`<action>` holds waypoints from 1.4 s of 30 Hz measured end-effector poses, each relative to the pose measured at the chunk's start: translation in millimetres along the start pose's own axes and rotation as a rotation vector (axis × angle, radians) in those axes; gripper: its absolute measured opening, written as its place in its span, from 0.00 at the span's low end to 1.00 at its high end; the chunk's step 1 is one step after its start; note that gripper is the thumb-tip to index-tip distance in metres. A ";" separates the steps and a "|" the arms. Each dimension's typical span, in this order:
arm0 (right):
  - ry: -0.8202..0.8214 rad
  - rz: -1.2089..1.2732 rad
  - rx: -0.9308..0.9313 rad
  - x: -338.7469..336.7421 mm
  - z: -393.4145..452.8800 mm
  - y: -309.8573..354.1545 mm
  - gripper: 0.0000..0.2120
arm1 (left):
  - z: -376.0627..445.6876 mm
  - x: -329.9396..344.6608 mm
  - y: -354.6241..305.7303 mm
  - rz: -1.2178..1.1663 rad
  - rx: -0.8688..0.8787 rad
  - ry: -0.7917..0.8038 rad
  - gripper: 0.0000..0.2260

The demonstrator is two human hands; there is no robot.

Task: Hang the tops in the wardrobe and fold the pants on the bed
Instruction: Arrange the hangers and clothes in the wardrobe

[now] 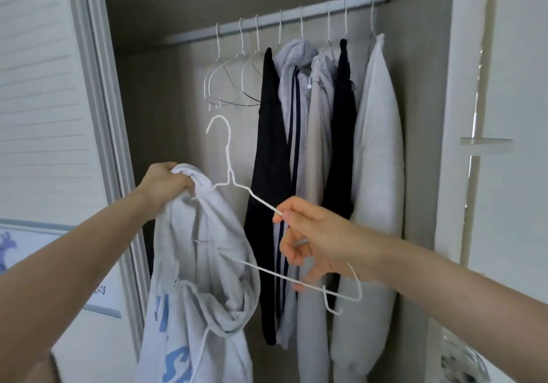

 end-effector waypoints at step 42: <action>0.000 -1.401 -0.082 4.0 17.6 -81.2 0.19 | -63.4 -85.6 -10.7 0.289 0.293 -0.068 0.27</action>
Point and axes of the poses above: each hand's wrist, its own z-axis towards the middle knuckle, its own x-axis out of the palm, y = z × x, the point moved 3 cm from there along z, towards the middle knuckle, and after that the axes turned 7 degrees about x, right-handed, at the moved point
